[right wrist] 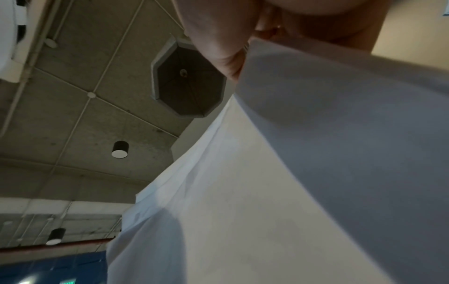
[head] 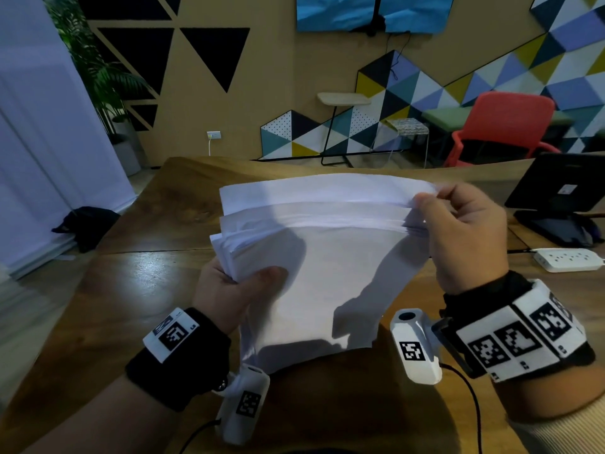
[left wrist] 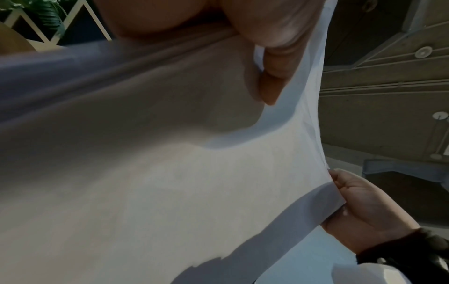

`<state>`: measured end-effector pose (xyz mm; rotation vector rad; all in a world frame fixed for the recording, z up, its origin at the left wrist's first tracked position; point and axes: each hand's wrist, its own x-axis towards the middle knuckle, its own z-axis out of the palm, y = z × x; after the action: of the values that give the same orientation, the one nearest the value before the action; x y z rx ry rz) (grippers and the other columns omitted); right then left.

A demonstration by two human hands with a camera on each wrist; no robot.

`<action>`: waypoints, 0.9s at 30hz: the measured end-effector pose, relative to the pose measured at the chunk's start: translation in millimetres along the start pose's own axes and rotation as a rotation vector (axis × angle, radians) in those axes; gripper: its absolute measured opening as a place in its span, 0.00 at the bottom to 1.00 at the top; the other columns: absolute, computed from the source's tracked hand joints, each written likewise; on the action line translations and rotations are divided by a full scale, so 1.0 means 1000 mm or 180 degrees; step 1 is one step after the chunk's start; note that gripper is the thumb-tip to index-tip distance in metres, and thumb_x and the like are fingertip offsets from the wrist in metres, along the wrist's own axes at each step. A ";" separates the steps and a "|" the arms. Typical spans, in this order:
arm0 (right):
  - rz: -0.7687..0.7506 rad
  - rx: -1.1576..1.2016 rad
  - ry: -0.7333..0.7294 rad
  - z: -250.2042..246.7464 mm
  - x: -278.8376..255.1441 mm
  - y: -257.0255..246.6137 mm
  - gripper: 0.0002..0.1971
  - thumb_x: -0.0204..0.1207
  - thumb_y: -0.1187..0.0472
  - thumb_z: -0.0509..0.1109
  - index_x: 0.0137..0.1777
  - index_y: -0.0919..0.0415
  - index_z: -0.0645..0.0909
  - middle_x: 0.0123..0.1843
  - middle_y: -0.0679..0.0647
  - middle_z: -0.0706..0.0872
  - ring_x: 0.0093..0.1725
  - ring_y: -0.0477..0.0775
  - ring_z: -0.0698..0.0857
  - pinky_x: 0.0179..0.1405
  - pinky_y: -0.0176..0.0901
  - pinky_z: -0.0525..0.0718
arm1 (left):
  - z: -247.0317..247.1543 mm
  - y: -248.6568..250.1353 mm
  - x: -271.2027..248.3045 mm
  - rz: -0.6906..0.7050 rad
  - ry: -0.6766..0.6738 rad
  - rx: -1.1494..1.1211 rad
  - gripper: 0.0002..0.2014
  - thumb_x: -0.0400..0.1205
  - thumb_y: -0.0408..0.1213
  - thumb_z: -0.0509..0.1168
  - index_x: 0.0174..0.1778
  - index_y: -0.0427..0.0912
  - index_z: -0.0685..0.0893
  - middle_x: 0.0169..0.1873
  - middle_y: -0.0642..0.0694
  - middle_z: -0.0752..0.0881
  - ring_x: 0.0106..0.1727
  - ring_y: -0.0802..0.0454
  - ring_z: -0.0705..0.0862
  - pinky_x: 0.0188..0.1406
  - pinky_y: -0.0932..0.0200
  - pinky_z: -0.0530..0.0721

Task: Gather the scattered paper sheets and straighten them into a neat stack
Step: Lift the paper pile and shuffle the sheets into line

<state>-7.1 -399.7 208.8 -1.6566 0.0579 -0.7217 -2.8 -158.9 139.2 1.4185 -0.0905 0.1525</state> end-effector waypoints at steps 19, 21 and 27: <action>-0.2428 -0.3122 -0.1684 0.049 -0.031 -0.033 0.09 0.64 0.59 0.68 0.45 0.55 0.81 0.36 0.52 0.89 0.42 0.58 0.89 0.67 0.76 0.65 | 0.007 0.007 -0.004 0.0131 -0.0307 0.0366 0.12 0.61 0.29 0.78 0.34 0.50 0.89 0.28 0.60 0.91 0.32 0.65 0.87 0.30 0.71 0.84; -0.2296 -0.2790 -0.1802 0.049 -0.027 -0.037 0.03 0.67 0.59 0.70 0.39 0.55 0.79 0.27 0.46 0.82 0.28 0.55 0.82 0.52 0.57 0.79 | 0.005 0.003 -0.003 0.0166 -0.0312 0.0636 0.14 0.65 0.25 0.76 0.36 0.49 0.86 0.25 0.65 0.89 0.30 0.71 0.86 0.29 0.76 0.82; -0.0981 -0.1148 -0.1819 0.001 0.010 -0.036 0.09 0.66 0.59 0.76 0.35 0.44 0.79 0.29 0.45 0.82 0.29 0.44 0.79 0.32 0.39 0.78 | -0.025 -0.015 -0.006 -0.0408 -0.0357 0.1750 0.15 0.68 0.29 0.77 0.22 0.47 0.78 0.09 0.57 0.80 0.16 0.65 0.78 0.16 0.76 0.74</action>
<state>-11.8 -394.8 245.8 -2.1948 -0.5097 -0.4532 -6.7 -136.9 120.0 1.9761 -0.0509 -0.0129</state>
